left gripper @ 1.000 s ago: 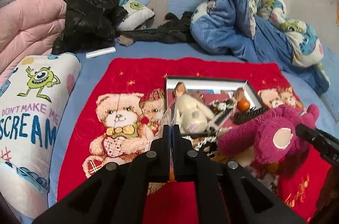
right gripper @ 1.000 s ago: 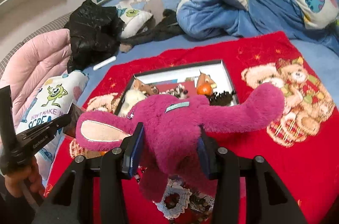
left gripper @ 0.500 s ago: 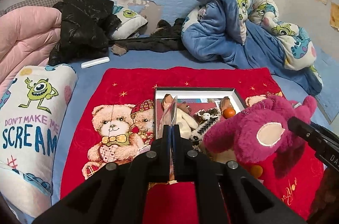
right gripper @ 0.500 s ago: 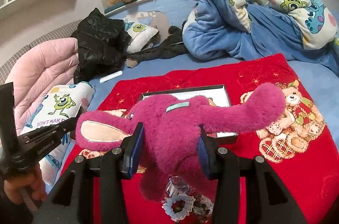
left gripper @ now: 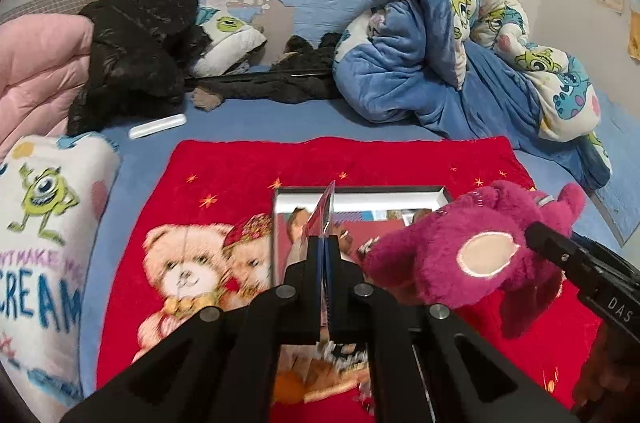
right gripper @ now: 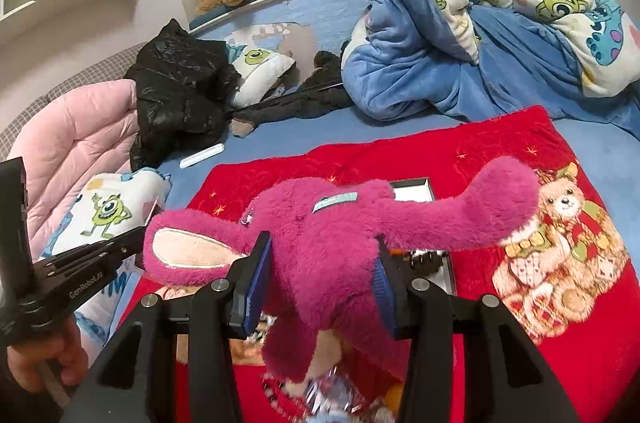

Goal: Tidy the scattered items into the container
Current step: 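Carry the pink plush with the right gripper while the left carries the package over the box, then open both grippers to drop the plush and package into the black box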

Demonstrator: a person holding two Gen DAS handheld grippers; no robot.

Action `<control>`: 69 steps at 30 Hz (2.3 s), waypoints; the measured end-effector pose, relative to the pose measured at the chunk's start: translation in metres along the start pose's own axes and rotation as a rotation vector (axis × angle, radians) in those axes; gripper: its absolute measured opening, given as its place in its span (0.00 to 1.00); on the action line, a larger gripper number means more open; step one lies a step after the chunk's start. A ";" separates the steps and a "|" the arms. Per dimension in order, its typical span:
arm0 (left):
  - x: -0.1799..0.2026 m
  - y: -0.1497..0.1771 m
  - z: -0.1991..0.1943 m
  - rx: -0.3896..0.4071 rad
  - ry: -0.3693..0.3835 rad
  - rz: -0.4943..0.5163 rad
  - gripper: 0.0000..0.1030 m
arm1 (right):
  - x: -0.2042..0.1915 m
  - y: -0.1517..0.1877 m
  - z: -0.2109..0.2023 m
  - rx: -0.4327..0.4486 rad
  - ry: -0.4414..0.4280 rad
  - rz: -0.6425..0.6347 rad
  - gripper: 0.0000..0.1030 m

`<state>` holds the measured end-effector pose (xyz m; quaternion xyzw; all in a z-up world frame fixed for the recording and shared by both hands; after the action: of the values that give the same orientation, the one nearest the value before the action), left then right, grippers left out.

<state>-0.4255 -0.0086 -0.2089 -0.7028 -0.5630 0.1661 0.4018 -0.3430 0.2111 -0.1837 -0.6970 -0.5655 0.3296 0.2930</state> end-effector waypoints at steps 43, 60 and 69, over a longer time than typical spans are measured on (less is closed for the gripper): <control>-0.004 0.032 0.185 -0.147 -0.023 0.072 0.32 | 0.031 0.008 0.176 -0.162 0.033 0.004 0.26; 0.000 0.032 0.155 -0.139 -0.066 0.081 1.00 | 0.035 -0.005 0.148 -0.158 0.043 0.013 1.00; 0.007 0.009 0.111 -0.095 -0.075 0.077 1.00 | 0.027 -0.016 0.119 -0.145 0.035 -0.012 1.00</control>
<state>-0.4939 0.0398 -0.2831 -0.7357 -0.5573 0.1807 0.3400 -0.4423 0.2452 -0.2473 -0.7186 -0.5868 0.2737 0.2538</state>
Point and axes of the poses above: each gripper's, at about its wrist camera, not at the fingertips, and z roughly the way its jaws point, x to its right, y to its underside, the point moved 2 cm from there along z, roughly the way its jaws point, and after that the axes turned 10 degrees about y, right-handed, at the moved point
